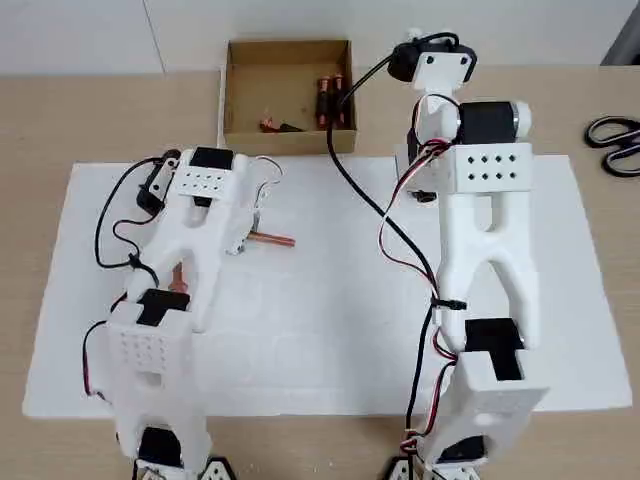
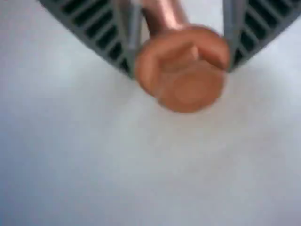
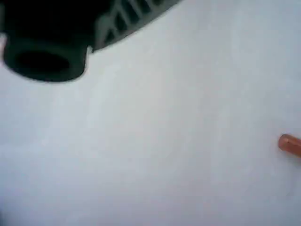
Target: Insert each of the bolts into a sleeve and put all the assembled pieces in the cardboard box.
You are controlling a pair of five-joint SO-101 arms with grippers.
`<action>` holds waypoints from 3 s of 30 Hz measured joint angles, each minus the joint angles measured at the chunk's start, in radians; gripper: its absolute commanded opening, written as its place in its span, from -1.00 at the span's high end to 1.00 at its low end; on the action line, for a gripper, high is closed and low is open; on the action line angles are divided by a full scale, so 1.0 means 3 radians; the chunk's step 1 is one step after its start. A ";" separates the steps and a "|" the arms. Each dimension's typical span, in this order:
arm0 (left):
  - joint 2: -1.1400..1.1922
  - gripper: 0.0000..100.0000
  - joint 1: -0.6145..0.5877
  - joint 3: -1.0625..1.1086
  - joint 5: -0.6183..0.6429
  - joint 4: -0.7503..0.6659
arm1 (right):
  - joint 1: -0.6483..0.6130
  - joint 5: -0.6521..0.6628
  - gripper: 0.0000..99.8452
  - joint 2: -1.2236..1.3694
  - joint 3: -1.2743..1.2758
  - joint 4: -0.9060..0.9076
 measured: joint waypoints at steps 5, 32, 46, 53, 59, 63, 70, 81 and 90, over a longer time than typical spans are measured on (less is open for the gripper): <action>0.0051 0.99 0.0010 -0.0199 -0.0010 0.0010 | 0.0000 0.0000 0.89 0.0000 0.0000 0.0000; -0.1355 0.99 -0.0159 -0.2128 -0.2956 0.1074 | 0.0000 0.0000 1.00 -0.0711 0.0000 0.0000; -0.3478 0.99 0.0276 0.0384 -0.2956 0.0895 | -0.0056 0.0000 0.99 -0.2885 0.0752 0.0000; -0.3688 0.99 0.0276 0.0834 -0.2956 0.0404 | -0.0056 0.0000 0.99 -0.3851 0.2138 -0.0266; -0.3713 0.99 0.0399 0.1018 -0.2946 -0.0261 | -0.0077 0.0000 0.99 -0.4194 0.3447 -0.1253; -0.3713 0.99 0.0660 0.1309 -0.2757 -0.0793 | -0.0302 0.0000 0.99 -0.4327 0.4317 -0.1933; -0.3713 0.99 0.0823 0.1785 -0.2578 -0.1662 | -0.0977 0.0000 0.99 -0.4813 0.5314 -0.2404; -0.3713 0.99 0.0890 0.2005 -0.2578 -0.1795 | -0.1248 0.0000 0.99 -0.5508 0.5769 -0.2455; -0.3708 0.99 0.0890 0.2005 -0.2578 -0.1800 | -0.1268 -0.0629 0.99 -0.5519 0.6286 -0.3018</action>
